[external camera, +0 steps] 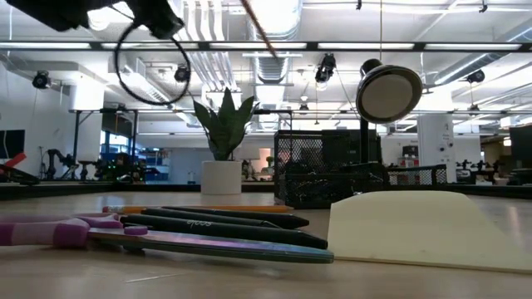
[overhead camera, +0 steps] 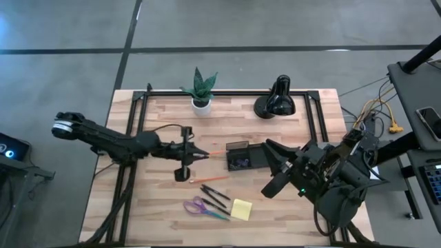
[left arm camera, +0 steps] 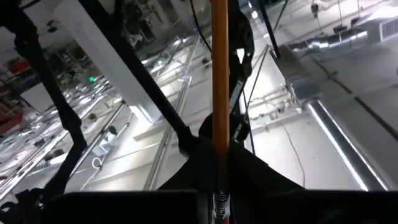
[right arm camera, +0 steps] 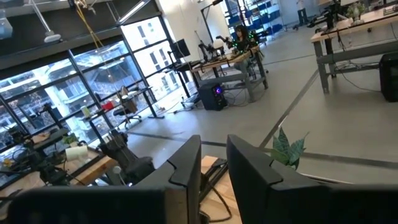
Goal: Pick and place office supplies into organizer
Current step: Put the left orange pencil into the black desk organizer
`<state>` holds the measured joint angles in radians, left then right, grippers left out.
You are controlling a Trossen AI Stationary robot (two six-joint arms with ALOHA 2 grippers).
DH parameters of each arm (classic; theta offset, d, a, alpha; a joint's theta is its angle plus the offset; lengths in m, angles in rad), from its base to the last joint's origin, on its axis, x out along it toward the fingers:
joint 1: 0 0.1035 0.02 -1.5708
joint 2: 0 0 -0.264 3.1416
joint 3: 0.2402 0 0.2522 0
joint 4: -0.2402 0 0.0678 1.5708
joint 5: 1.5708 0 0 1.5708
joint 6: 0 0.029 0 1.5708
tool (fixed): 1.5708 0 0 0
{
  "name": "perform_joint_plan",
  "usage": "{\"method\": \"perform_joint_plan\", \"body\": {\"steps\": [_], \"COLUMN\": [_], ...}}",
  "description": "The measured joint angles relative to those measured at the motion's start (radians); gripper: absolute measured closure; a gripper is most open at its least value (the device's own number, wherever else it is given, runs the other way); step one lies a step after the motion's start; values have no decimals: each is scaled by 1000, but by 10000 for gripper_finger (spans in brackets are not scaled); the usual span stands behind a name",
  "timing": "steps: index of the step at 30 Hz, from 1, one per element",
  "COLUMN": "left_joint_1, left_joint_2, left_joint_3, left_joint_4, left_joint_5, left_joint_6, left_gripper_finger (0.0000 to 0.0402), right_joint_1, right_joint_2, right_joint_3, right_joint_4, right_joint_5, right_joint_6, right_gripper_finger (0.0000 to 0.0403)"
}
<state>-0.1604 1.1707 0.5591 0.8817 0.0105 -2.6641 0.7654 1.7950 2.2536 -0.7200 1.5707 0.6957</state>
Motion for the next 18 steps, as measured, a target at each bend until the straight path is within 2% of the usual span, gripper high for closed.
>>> {"method": "perform_joint_plan", "body": {"steps": [6, 12, 18], "left_joint_1": [100, 151, 164], "left_joint_2": [207, 315, 361], "left_joint_3": [48, 84, 93], "left_joint_4": [207, 210, 163], "left_joint_5": [94, 139, 145], "left_joint_6": [-27, -71, -175], "left_gripper_finger": [391, 390, 390], "right_joint_1": [0, 0, 0], "right_joint_2": [0, 0, 0], "right_joint_3": [0, 0, 0], "right_joint_4": [0, 0, 0], "right_joint_5": [0, 0, 0], "right_joint_6": [0, 0, 0], "right_gripper_finger": [324, 327, 335]}}
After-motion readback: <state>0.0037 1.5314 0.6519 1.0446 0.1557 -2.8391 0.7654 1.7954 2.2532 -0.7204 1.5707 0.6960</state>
